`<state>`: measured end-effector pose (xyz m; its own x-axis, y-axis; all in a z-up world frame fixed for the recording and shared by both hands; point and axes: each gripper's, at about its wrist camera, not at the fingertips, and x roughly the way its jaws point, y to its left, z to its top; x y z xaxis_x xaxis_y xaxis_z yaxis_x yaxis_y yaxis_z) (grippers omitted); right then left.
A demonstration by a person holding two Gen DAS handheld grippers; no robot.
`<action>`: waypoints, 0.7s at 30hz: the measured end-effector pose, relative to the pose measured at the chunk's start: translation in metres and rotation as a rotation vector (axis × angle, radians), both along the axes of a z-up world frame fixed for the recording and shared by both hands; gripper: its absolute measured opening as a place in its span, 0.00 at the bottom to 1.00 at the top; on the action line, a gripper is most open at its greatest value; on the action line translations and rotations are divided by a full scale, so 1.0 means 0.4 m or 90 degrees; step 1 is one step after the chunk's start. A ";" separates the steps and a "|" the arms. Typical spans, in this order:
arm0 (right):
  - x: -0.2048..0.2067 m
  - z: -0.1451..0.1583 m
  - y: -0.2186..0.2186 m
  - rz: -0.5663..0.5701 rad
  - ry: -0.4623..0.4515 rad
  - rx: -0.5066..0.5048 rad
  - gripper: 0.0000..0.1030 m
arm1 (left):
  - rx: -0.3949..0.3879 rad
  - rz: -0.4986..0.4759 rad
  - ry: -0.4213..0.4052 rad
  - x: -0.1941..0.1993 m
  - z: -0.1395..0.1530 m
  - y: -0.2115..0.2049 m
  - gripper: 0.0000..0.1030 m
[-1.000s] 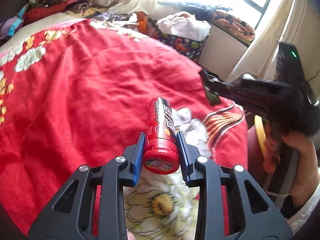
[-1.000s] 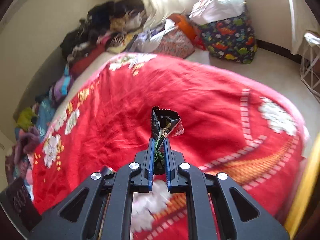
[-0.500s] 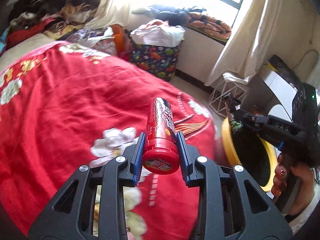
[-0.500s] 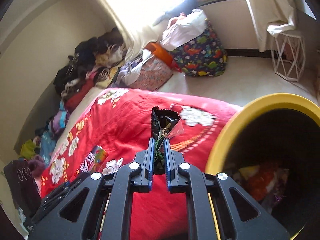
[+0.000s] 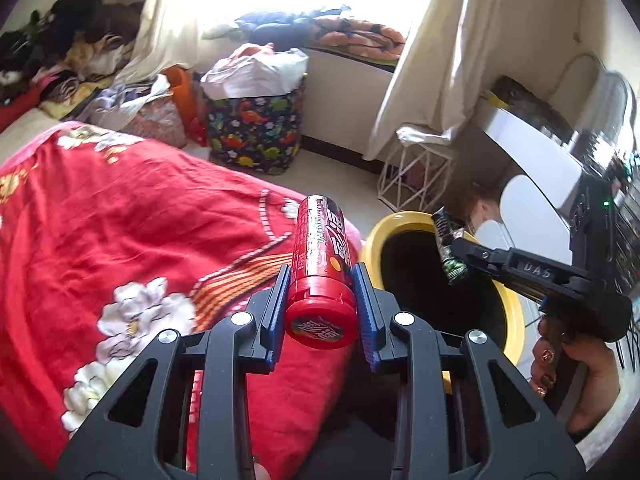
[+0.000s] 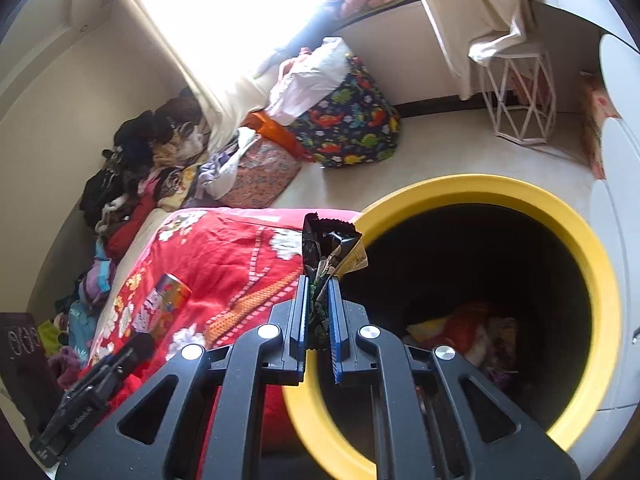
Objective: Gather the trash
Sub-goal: 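Carry the red tube and green snack bag with both tools over the bin, then drop the green snack bag and red tube into the bin, opening both tools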
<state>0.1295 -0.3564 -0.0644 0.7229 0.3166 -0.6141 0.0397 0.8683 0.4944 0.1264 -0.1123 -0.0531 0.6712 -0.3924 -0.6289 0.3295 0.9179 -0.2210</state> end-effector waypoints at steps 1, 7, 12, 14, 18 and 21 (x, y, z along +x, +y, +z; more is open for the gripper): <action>-0.003 -0.002 -0.005 -0.004 0.002 -0.003 0.09 | 0.002 -0.007 -0.001 0.001 0.001 -0.015 0.24; -0.030 -0.027 -0.056 -0.038 0.027 -0.013 0.09 | 0.012 -0.047 -0.004 0.003 -0.002 -0.093 0.24; -0.050 -0.047 -0.104 -0.064 0.046 0.004 0.15 | 0.021 -0.083 0.004 0.013 -0.017 -0.165 0.24; -0.063 -0.056 -0.130 -0.083 0.055 0.017 0.23 | 0.024 -0.098 0.008 0.015 -0.023 -0.191 0.24; -0.089 -0.064 -0.171 -0.108 0.060 0.030 0.37 | 0.025 -0.127 0.024 0.026 -0.039 -0.241 0.24; -0.116 -0.061 -0.193 -0.129 0.056 0.032 0.50 | 0.027 -0.139 0.035 0.039 -0.055 -0.270 0.25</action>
<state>0.0832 -0.4337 -0.0887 0.7192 0.2025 -0.6646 0.2559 0.8121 0.5244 0.1419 -0.2202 -0.0750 0.5372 -0.4974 -0.6812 0.5098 0.8349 -0.2076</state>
